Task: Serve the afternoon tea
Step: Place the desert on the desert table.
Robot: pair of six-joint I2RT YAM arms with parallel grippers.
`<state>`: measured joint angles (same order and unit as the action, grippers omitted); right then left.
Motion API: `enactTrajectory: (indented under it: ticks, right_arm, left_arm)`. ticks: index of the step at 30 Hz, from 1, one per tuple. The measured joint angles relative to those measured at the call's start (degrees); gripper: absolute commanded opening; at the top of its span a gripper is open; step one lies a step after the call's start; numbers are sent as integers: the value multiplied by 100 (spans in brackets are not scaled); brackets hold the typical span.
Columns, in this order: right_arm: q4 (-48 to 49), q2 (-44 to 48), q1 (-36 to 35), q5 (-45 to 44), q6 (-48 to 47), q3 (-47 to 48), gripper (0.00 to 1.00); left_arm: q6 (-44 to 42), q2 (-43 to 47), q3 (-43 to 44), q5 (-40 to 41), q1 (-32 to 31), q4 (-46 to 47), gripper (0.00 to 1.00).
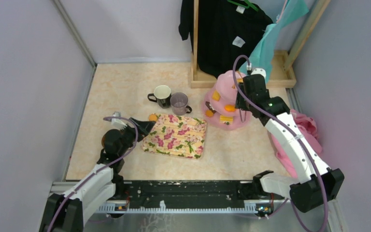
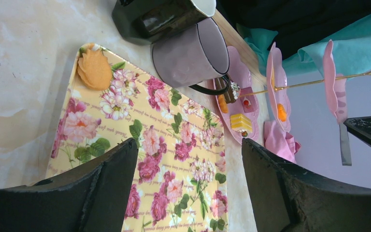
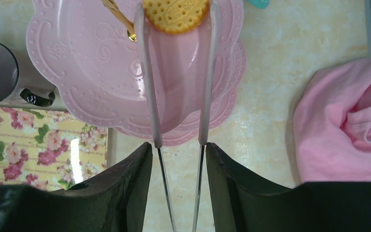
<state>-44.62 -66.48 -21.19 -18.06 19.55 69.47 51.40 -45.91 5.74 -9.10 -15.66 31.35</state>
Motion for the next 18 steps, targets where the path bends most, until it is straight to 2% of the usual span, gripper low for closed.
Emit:
enactTrajectory:
  ticks: [18]
  right_arm:
    - [46,-175,2,20,0,-4,45]
  left_arm:
    - [-2,0,0,0,0,4,84]
